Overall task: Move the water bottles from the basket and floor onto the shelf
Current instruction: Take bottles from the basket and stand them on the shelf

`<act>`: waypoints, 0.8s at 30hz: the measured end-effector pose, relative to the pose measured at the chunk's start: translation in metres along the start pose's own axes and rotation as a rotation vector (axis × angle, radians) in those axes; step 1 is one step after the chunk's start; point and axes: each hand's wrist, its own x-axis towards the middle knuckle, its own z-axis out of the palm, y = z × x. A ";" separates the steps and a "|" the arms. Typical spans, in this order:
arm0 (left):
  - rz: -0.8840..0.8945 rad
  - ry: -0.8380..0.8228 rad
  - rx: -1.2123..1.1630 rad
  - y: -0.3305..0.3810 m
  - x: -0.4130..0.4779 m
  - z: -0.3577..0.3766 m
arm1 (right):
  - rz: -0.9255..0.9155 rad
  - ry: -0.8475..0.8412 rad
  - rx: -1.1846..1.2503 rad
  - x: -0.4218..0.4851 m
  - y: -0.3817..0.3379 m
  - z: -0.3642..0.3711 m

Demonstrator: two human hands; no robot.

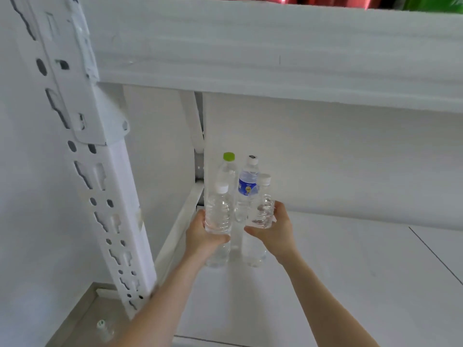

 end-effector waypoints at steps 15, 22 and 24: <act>0.022 -0.064 -0.040 -0.001 0.063 0.023 | -0.086 -0.033 -0.055 0.052 0.013 0.021; 0.056 -0.087 -0.081 -0.001 0.072 0.027 | -0.076 -0.049 -0.070 0.060 0.012 0.019; 0.068 -0.086 -0.077 -0.001 0.073 0.026 | -0.081 -0.048 -0.093 0.060 0.011 0.018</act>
